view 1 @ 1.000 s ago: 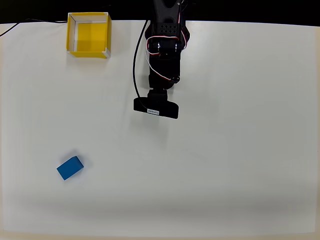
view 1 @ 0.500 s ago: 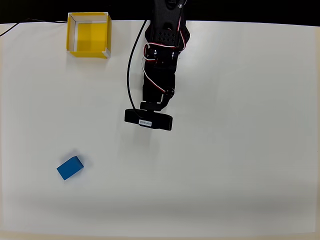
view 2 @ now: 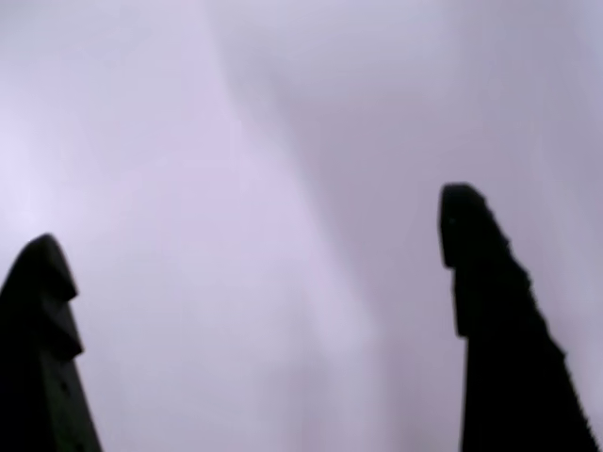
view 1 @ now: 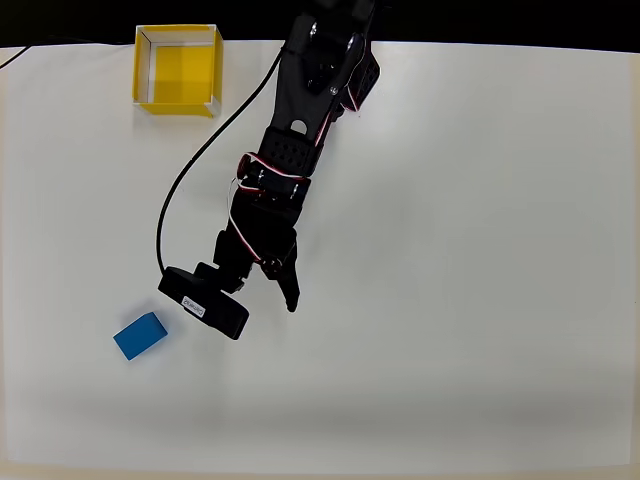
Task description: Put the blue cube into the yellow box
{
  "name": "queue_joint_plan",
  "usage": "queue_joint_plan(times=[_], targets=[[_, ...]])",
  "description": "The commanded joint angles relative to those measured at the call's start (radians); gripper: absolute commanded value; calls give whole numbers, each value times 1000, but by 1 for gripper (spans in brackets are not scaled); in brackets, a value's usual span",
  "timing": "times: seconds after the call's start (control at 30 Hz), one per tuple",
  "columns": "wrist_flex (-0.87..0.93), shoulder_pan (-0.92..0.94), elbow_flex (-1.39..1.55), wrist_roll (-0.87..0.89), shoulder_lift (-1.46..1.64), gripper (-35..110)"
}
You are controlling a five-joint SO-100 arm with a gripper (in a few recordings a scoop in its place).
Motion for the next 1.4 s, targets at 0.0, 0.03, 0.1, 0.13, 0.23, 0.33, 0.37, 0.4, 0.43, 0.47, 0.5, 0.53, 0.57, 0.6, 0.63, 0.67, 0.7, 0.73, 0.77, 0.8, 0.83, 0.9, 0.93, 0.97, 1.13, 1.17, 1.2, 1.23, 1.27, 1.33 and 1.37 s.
queue_joint_plan(times=[0.0, 0.03, 0.1, 0.13, 0.23, 0.33, 0.37, 0.4, 0.43, 0.47, 0.5, 0.53, 0.57, 0.6, 0.63, 0.67, 0.7, 0.73, 0.77, 0.8, 0.83, 0.9, 0.93, 0.97, 1.13, 1.17, 1.2, 1.23, 1.27, 1.33, 1.37], targets=[[-25, 97, -259, 14, -129, 44], [-14, 120, -299, 12, -173, 44], [-18, 166, -359, 12, -252, 44], [-18, 186, -385, 8, -288, 44], [-20, 225, -463, 3, -379, 46], [2, 249, -555, 2, -456, 48], [12, 253, -591, 5, -479, 49], [21, 259, -627, 9, -505, 49], [38, 265, -672, 12, -531, 49], [41, 268, -706, 14, -555, 49], [41, 272, -736, 15, -577, 49], [44, 273, -767, 18, -600, 49], [44, 273, -792, 20, -618, 49], [44, 273, -811, 18, -637, 49], [35, 273, -827, 18, -655, 49], [23, 272, -841, 18, -672, 49], [17, 272, -856, 17, -690, 49], [11, 270, -870, 12, -707, 49], [-6, 270, -879, 11, -721, 49], [-17, 270, -891, 11, -738, 49], [-23, 268, -910, 11, -755, 49], [-32, 267, -936, 9, -779, 49], [-34, 265, -945, 8, -788, 49], [-38, 265, -953, 9, -799, 49], [-63, 264, -979, 9, -844, 49], [-69, 264, -985, 11, -853, 49], [-75, 264, -996, 9, -864, 49], [-75, 264, -1008, 9, -873, 49], [-75, 264, -1019, 11, -884, 49], [-89, 265, -1042, 5, -907, 49], [-94, 265, -1057, 5, -919, 49]])
